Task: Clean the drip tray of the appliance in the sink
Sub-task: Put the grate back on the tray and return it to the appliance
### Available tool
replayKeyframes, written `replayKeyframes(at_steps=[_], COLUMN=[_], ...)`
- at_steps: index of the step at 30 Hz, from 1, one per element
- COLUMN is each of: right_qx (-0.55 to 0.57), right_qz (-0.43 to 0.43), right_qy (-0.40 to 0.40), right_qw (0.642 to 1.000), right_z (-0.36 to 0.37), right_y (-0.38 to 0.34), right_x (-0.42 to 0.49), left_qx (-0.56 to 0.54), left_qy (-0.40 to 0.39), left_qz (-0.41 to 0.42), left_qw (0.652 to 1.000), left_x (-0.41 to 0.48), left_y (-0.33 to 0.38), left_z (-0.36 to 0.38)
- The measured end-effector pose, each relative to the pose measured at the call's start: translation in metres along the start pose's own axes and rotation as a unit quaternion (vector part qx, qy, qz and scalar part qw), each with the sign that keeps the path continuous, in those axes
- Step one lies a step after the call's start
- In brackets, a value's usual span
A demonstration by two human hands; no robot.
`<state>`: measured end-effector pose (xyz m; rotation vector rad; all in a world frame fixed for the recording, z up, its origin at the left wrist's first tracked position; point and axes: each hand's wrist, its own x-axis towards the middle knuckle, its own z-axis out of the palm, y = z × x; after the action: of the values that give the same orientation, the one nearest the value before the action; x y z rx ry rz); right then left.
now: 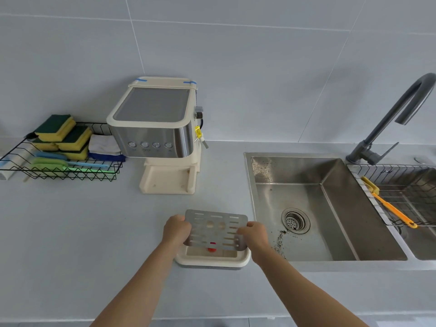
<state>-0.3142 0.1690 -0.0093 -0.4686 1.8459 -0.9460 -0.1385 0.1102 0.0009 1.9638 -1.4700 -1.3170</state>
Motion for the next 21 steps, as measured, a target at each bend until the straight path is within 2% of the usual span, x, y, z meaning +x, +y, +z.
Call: replayKeyframes(at_steps=[8,16,21], right_qx=[-0.080,-0.123,-0.149], right_qz=[-0.024,-0.032,-0.041], right_qy=[-0.011,-0.014,-0.010], right_qw=[0.996,0.992,0.988], right_z=[0.003,0.009,0.010], right_y=[0.010,0.015,0.020], right_x=[-0.012,-0.011,-0.008], left_qx=[0.111,0.054,0.056], left_qy=[0.018,0.000,-0.004], left_qz=[-0.025,-0.019,0.000], left_qw=[0.993,0.998,0.998], left_x=[-0.007,-0.014,-0.017], left_y=[-0.019,-0.024,-0.026], left_z=[0.000,0.005,0.009])
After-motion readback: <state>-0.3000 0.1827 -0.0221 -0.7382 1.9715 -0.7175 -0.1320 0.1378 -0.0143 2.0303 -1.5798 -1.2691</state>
